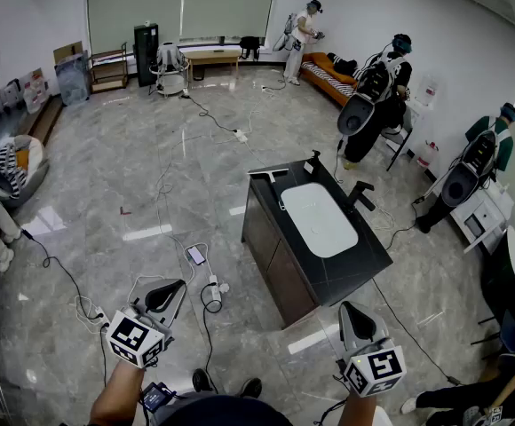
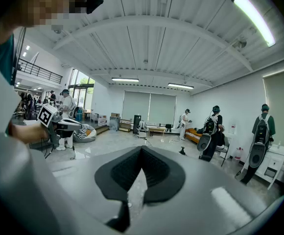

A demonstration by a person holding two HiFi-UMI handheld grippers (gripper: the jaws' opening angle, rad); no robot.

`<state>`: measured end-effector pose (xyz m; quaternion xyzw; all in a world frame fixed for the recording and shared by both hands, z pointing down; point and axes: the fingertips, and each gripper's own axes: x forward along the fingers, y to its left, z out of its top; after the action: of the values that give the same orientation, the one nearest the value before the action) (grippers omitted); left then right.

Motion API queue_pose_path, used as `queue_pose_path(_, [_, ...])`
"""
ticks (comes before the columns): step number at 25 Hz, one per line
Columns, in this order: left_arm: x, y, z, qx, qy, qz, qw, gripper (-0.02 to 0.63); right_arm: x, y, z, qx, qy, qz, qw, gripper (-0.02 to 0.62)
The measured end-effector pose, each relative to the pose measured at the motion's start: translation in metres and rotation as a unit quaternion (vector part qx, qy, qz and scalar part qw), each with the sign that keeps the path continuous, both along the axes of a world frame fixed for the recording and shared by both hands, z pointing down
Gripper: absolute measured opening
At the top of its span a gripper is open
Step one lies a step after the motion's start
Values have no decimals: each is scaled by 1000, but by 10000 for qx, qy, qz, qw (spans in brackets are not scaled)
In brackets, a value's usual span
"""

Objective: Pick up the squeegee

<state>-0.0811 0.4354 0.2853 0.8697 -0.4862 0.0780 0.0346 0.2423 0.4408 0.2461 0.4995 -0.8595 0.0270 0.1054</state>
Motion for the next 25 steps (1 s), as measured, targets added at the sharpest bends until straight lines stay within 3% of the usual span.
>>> queue_pose_path(18, [-30,-35,16,-72,51,266,9996,6,-38,-25,16,-97,-48,213,9997,8])
queue_pose_path(25, [-48,-50,17,-57,47,438,9990,6,-68,-33,25,-243,-460,157,9985,9])
